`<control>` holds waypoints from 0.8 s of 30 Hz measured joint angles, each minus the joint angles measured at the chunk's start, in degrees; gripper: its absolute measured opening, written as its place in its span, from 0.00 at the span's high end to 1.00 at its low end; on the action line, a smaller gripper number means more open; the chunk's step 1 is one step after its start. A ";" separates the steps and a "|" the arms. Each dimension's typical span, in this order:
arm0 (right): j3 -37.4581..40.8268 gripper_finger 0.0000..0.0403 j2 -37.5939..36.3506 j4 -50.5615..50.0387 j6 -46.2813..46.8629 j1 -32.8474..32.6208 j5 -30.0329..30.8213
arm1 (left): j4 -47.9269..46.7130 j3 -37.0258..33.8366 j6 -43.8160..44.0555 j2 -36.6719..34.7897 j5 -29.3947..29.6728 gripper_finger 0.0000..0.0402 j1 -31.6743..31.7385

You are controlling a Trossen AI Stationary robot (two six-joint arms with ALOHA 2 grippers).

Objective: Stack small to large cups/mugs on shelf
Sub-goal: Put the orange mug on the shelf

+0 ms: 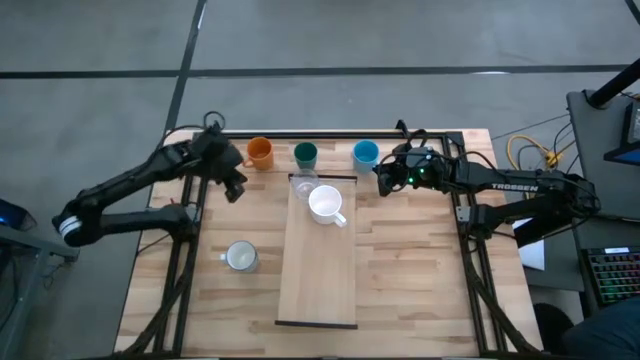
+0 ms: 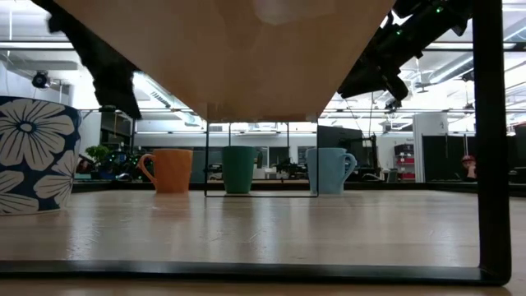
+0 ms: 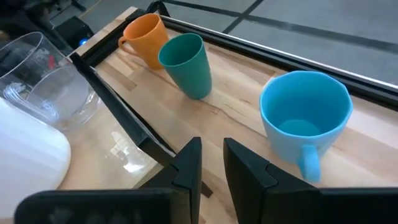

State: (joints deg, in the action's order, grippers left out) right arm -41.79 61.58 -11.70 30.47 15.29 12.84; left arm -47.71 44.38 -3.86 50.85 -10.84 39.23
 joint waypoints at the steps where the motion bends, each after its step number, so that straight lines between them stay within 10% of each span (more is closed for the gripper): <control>1: -0.01 0.85 0.00 0.00 -0.07 -0.02 0.00 | 0.74 -0.09 -0.02 1.19 0.23 0.99 0.66; 24: 0.01 0.85 0.00 -0.35 -1.17 -0.04 0.22 | 4.54 -0.70 -5.53 9.73 7.11 0.99 6.93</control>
State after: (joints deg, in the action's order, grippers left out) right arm -41.78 61.58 -12.05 29.30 15.25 13.06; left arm -43.17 43.68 -9.39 60.58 -3.73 46.16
